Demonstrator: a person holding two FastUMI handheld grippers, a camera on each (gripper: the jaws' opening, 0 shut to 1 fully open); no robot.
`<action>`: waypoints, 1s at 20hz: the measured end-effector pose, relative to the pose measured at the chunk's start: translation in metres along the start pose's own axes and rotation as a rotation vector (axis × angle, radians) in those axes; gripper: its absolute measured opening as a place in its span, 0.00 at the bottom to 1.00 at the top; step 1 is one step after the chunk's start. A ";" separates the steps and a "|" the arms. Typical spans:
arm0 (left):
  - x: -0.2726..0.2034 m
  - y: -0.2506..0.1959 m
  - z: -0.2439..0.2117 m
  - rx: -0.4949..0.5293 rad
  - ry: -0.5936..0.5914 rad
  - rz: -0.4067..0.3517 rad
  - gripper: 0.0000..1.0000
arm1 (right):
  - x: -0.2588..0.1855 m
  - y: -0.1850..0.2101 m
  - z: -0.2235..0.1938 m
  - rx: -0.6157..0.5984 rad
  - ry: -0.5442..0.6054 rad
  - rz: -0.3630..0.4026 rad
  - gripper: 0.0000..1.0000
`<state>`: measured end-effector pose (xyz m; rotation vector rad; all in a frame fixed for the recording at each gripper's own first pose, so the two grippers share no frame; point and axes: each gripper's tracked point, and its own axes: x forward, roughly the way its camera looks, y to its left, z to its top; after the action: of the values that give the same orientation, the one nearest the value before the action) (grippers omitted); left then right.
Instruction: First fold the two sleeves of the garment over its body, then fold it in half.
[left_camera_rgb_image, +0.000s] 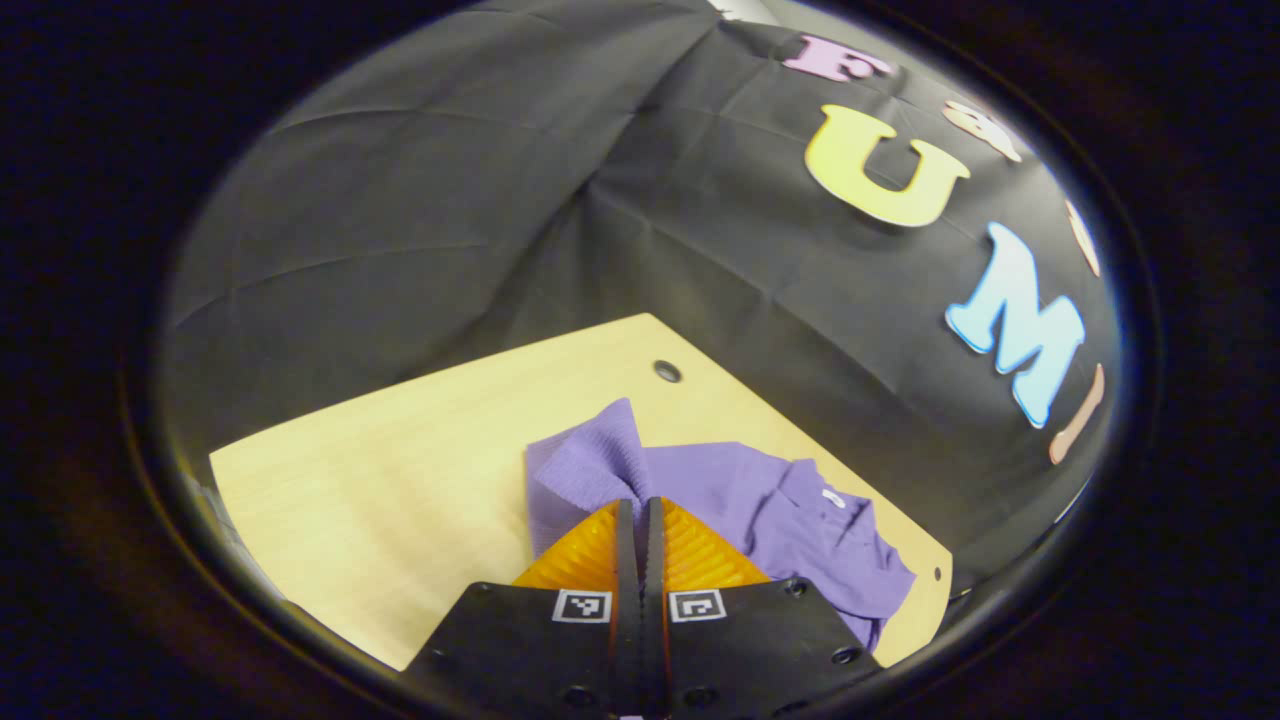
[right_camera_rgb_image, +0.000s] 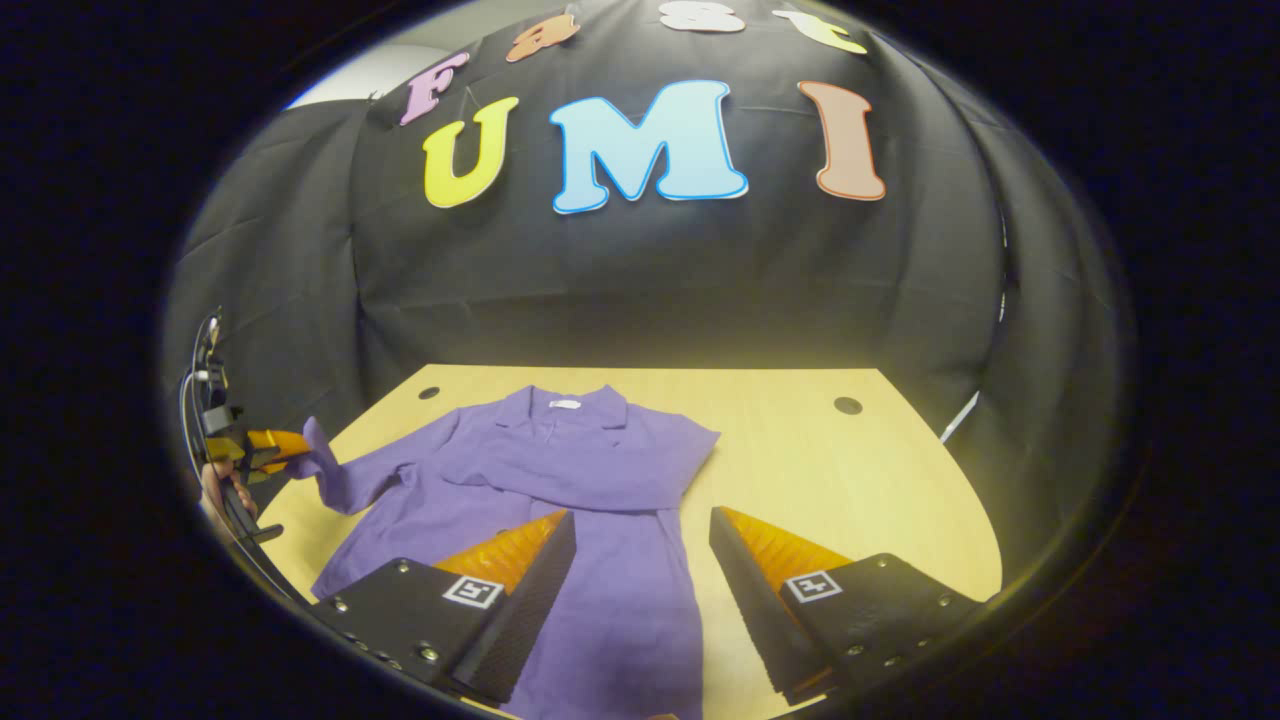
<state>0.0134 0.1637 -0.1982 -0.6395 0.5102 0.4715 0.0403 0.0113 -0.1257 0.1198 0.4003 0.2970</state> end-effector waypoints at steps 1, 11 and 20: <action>0.002 -0.022 -0.004 0.017 0.006 -0.027 0.07 | 0.001 -0.008 -0.001 0.005 0.001 -0.004 0.87; 0.031 -0.210 -0.069 0.085 0.101 -0.256 0.07 | 0.006 -0.065 -0.005 0.048 0.006 -0.039 0.87; 0.047 -0.307 -0.133 0.173 0.183 -0.371 0.07 | 0.000 -0.091 -0.009 0.036 0.012 -0.057 0.87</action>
<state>0.1803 -0.1292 -0.1830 -0.5965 0.5836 0.0172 0.0606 -0.0743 -0.1497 0.1419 0.4200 0.2340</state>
